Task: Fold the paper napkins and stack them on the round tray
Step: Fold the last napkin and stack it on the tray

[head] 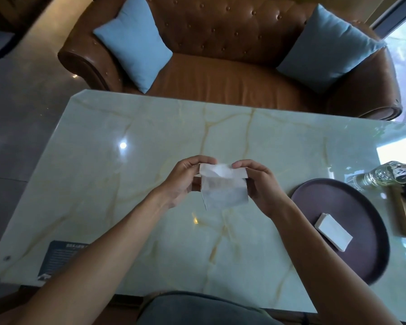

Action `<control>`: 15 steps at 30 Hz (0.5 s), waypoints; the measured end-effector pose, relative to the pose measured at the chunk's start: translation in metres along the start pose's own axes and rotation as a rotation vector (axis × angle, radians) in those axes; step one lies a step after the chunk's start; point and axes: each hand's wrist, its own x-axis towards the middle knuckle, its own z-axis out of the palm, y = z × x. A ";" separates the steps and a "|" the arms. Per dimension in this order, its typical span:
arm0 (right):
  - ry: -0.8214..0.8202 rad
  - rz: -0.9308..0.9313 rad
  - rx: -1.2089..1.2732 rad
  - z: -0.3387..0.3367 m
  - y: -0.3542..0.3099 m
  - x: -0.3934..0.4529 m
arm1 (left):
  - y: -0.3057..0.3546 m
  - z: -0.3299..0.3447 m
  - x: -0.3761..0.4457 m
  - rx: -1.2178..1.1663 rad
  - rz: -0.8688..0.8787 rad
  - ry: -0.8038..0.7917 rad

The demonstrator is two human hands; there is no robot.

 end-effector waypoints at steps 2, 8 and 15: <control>-0.007 0.011 0.005 -0.005 -0.001 -0.001 | 0.000 0.000 -0.001 0.007 0.005 -0.018; -0.008 0.105 0.046 -0.015 -0.001 0.002 | 0.000 0.003 -0.001 0.096 0.050 -0.002; -0.060 0.050 -0.188 -0.017 0.004 0.003 | 0.004 0.010 0.004 0.066 0.048 0.001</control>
